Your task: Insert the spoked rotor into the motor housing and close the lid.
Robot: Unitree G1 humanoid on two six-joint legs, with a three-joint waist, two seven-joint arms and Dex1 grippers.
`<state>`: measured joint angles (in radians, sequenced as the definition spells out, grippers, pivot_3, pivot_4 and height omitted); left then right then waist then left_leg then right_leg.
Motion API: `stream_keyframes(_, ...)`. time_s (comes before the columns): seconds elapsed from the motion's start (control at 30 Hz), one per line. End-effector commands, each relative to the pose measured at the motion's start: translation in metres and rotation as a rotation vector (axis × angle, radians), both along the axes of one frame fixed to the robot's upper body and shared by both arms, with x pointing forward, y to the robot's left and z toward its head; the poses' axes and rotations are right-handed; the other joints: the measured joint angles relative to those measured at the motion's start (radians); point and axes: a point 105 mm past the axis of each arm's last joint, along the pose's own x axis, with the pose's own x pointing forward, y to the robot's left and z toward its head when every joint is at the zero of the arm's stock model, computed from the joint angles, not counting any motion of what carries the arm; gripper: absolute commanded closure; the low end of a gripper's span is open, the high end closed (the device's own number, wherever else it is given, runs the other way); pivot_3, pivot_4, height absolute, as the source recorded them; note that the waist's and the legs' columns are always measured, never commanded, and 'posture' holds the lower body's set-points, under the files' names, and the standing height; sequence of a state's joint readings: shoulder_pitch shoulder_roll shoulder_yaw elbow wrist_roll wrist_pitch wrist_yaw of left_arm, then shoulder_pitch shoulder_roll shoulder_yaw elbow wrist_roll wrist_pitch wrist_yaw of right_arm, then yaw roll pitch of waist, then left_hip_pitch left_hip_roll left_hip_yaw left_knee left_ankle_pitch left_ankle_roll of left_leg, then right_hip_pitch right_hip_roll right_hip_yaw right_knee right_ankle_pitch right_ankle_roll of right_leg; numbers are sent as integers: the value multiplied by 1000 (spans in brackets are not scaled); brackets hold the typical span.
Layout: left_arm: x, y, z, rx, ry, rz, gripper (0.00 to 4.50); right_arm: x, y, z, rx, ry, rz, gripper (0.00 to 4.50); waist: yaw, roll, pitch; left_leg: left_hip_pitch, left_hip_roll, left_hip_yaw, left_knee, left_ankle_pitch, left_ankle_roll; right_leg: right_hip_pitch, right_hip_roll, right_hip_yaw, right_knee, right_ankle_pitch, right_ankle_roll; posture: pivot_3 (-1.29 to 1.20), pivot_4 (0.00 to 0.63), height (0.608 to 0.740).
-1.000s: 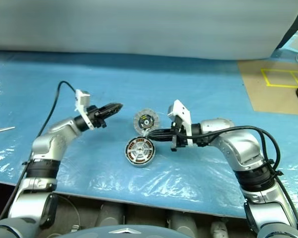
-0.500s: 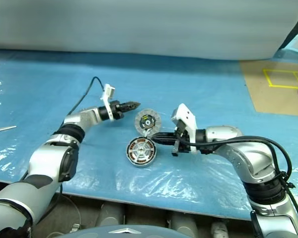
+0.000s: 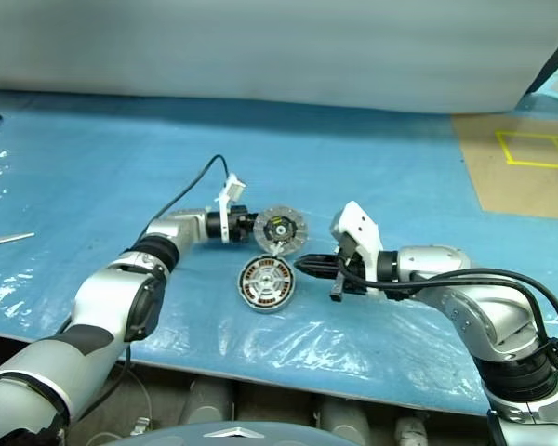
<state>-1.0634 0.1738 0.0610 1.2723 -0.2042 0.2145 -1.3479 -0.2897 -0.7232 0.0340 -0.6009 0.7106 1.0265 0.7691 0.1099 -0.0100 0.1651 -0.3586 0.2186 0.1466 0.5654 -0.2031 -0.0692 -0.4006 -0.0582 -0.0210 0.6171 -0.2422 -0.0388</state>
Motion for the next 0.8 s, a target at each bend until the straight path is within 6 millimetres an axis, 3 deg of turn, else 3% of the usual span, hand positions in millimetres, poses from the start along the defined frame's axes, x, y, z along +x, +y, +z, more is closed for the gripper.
stream_keyframes(0.03,-6,-7,26,-30,-94,-136,3528,-4,0,8,2,-34,11,4500,0,0,0,0,0,0,0,0,0,0,0,0,0,0,0,0,150,740)
stream_keyframes(0.13,-19,-9,26,-1,-125,-268,3528,-3,-2,8,-2,-35,7,4500,0,0,0,0,0,0,-1,0,0,0,0,0,-1,0,0,0,150,740)
stream_keyframes(0.33,-51,-5,4,150,-214,-467,3528,1,-11,21,33,-41,-18,4500,-3,0,0,-2,0,0,-3,0,0,0,0,0,-2,0,0,0,150,740)
stream_keyframes(0.53,-75,10,-10,207,-216,-563,3528,-13,-16,28,25,-20,58,4500,0,1,0,-1,1,0,-2,0,0,0,0,-1,-2,0,0,0,150,740)
stream_keyframes(0.63,-77,11,1,141,-244,-545,3528,-10,-13,20,-3,-20,62,4500,-1,1,0,-1,1,1,-2,0,0,0,0,-1,-2,0,0,0,150,740)
stream_keyframes(0.8,-69,6,45,-40,-359,-342,3528,-7,1,9,-31,-45,93,4500,-4,2,0,-2,2,1,-2,0,0,-1,0,-2,-2,0,0,0,150,740)
